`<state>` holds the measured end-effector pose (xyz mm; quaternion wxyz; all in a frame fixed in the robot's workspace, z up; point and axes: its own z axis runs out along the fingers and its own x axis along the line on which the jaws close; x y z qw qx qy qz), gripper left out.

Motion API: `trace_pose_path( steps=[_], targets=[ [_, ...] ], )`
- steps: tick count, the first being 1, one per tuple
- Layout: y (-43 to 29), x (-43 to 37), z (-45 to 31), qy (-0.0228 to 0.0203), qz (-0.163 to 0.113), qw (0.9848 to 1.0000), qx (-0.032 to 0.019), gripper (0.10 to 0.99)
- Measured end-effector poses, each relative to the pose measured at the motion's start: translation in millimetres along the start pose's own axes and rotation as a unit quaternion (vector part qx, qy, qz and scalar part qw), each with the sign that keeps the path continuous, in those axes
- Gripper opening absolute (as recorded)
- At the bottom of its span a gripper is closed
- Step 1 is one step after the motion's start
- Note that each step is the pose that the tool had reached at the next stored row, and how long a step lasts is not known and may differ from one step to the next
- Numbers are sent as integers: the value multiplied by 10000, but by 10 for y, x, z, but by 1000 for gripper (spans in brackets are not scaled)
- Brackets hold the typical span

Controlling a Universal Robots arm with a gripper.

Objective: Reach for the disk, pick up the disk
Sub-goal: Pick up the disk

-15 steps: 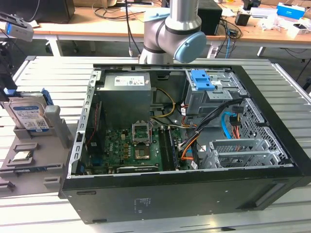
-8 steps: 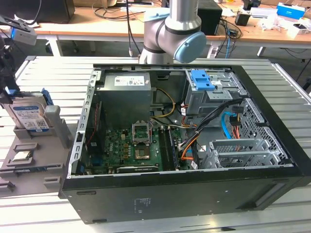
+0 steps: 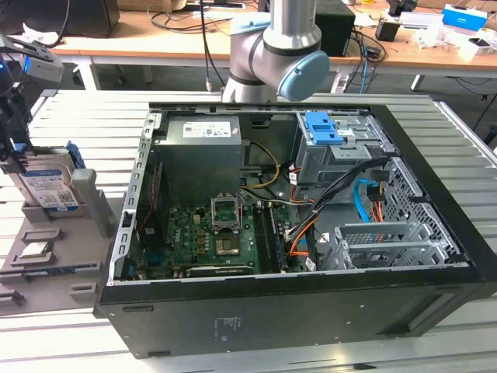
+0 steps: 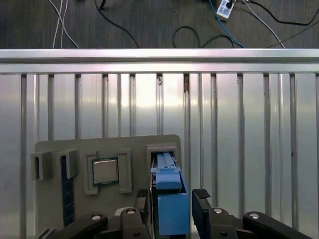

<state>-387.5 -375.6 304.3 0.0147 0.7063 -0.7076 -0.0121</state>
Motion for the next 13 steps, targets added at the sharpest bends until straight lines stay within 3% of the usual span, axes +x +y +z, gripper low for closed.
trace_pose_path(
  steps=[8,13],
  targets=[
    [-5,-1,121,3,-77,10000,0,482],
    [-5,-1,137,4,-81,10000,0,482]
  ],
)
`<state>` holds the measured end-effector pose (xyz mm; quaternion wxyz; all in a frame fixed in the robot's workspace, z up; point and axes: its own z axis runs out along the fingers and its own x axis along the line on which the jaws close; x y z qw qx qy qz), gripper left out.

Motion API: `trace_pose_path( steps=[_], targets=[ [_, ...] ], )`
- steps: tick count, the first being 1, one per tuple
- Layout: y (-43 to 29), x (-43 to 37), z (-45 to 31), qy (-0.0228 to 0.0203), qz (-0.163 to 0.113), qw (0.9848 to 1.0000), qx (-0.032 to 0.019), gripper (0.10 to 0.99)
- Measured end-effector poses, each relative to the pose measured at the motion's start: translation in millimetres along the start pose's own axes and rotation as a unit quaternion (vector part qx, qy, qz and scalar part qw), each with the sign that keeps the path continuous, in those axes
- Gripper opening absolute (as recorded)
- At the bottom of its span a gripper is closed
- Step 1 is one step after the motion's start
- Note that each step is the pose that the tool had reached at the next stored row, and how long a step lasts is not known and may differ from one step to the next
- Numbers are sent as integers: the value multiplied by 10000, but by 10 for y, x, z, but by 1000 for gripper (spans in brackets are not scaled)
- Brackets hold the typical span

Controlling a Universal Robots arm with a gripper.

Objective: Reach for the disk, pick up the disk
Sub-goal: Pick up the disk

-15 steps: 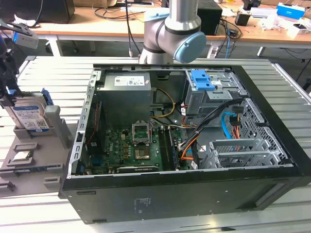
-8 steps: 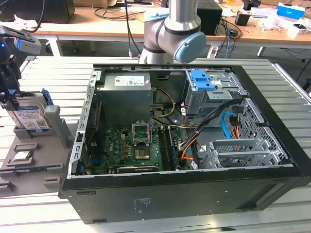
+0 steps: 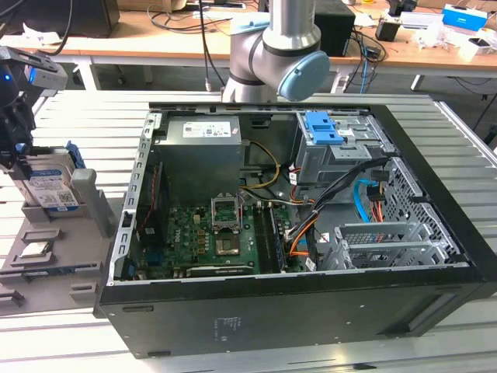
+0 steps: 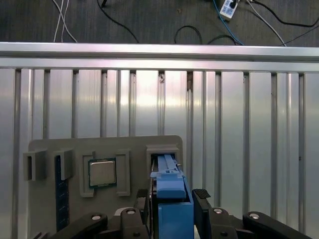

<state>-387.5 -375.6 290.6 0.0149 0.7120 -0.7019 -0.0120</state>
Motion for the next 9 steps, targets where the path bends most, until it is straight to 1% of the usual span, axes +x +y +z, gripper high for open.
trace_pose_path(
  steps=[3,4,5,6,9],
  targets=[
    [0,0,1,0,0,10000,0,482],
    [0,0,1,1,0,10000,0,467],
    [0,0,1,0,0,10000,0,400],
    [0,0,2,0,0,10000,0,369],
    [0,0,3,0,0,10000,0,369]
  ],
)
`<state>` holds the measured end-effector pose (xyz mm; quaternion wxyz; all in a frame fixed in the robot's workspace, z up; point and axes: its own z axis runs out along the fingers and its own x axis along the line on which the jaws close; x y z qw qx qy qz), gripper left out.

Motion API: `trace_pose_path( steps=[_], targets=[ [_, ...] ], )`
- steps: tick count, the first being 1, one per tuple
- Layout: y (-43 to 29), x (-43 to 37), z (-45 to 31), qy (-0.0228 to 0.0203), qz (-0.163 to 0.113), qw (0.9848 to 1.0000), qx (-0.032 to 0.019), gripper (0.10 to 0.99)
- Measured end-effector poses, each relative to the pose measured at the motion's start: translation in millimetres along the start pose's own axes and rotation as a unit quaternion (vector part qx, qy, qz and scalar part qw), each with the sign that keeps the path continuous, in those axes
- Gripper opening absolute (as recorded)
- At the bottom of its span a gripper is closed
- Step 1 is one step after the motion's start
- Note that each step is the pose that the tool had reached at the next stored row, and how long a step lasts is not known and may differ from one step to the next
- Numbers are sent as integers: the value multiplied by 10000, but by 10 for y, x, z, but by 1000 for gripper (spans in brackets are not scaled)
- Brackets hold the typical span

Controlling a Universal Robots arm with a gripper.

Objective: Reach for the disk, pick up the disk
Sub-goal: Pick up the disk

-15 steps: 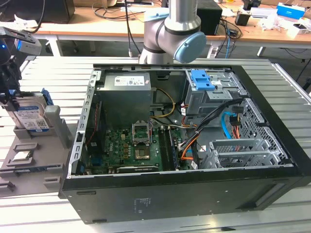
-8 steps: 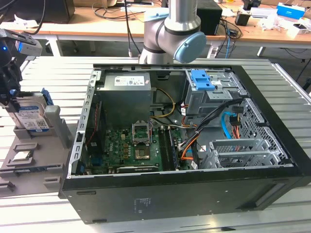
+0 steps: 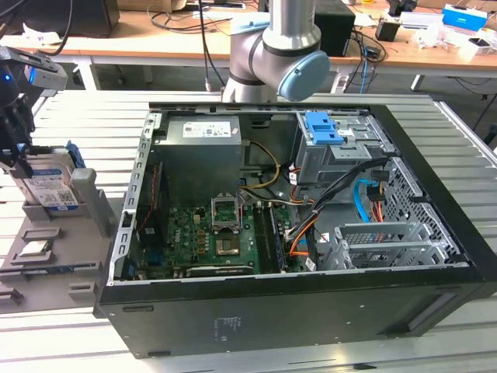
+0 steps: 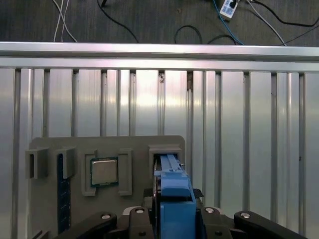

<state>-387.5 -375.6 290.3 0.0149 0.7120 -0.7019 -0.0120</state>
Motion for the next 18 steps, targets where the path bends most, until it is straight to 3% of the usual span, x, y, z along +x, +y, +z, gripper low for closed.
trace_pose_path(
  steps=[11,18],
  targets=[
    [-4,0,0,-1,0,10000,1,369],
    [-6,0,-86,0,0,10000,0,369]
  ],
)
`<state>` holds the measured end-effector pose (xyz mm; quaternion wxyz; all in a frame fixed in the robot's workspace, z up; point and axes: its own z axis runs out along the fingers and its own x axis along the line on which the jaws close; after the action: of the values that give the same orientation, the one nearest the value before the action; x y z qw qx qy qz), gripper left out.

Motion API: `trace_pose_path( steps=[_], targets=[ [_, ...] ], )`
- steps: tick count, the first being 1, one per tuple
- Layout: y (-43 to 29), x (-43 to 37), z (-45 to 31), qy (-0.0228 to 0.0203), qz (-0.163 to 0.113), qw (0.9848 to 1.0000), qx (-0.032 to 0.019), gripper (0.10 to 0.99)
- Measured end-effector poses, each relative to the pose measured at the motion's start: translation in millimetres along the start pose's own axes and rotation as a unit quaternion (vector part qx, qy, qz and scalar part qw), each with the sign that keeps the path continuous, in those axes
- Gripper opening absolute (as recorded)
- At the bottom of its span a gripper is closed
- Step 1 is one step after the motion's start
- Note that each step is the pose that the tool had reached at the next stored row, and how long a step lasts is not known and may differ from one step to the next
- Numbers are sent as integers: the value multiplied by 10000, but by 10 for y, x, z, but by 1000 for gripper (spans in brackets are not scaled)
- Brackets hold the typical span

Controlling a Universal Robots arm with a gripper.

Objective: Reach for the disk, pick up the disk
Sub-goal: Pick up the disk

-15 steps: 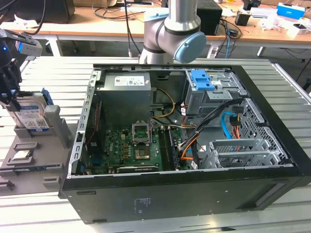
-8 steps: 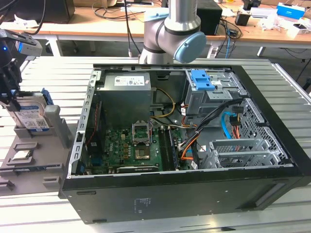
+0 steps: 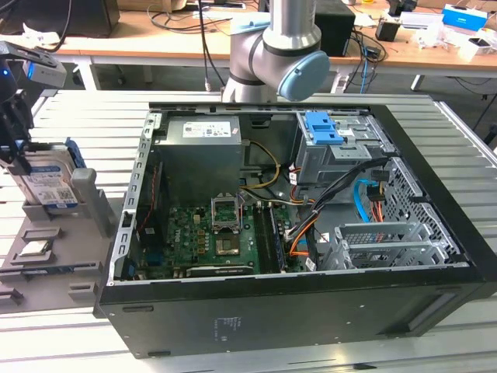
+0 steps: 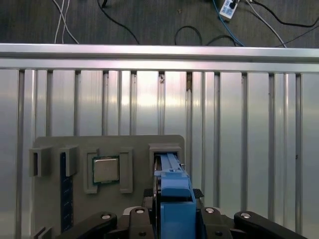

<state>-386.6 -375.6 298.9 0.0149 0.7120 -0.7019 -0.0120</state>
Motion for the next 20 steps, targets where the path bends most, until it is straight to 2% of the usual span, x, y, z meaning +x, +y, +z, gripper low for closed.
trace_pose_path(
  steps=[7,11,20],
  targets=[
    [-5,0,-108,0,0,10000,0,369],
    [-12,1,-214,0,0,10000,-1,369],
    [-25,2,-364,0,0,10000,-5,369]
  ],
)
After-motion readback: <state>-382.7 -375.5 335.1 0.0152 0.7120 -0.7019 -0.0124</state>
